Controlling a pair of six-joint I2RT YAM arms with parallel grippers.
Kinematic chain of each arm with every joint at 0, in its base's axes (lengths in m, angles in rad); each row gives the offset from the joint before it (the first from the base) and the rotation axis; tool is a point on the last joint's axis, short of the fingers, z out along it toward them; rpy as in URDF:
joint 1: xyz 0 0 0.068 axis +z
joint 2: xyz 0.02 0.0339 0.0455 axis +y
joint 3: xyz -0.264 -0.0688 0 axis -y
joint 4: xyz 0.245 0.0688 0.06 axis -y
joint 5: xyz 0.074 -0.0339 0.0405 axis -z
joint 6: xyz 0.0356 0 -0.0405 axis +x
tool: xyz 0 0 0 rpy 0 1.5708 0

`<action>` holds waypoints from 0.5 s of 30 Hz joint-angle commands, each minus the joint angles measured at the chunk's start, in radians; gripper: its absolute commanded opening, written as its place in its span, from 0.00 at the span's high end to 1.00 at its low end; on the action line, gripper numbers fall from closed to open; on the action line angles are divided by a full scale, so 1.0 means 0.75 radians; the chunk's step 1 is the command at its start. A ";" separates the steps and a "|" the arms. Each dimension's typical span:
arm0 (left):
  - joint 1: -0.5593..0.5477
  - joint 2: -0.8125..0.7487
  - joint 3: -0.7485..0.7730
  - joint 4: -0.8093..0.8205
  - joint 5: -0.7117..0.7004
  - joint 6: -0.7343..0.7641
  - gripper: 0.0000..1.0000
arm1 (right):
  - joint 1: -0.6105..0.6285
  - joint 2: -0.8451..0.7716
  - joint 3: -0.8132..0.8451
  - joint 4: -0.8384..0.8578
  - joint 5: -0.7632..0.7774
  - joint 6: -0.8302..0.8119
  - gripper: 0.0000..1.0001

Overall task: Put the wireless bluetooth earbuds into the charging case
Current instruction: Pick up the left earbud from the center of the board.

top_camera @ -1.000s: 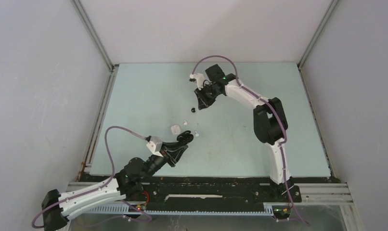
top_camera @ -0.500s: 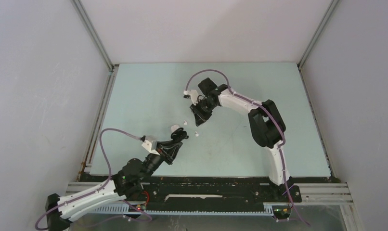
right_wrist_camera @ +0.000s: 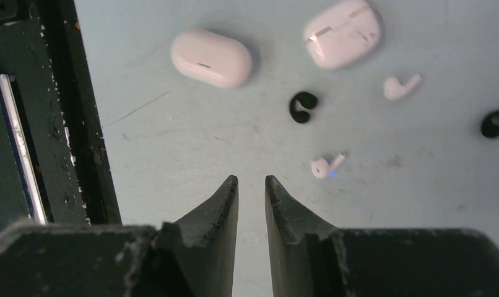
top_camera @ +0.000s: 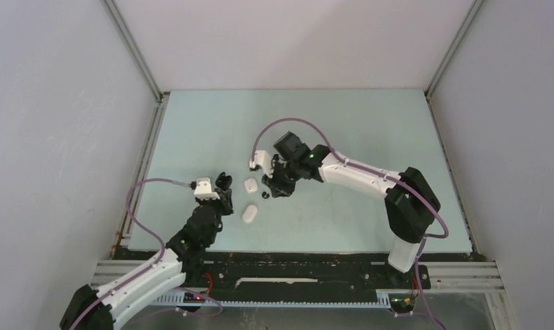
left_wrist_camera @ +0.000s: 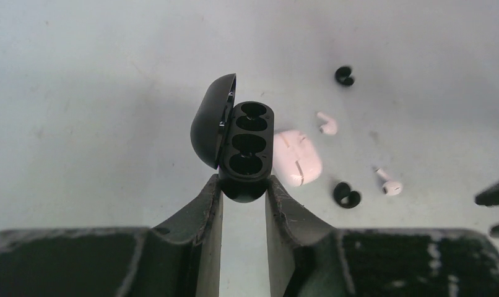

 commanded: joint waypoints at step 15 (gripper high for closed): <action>0.095 0.050 -0.075 0.315 0.200 0.039 1.00 | 0.155 0.311 0.203 0.107 0.202 -0.039 0.74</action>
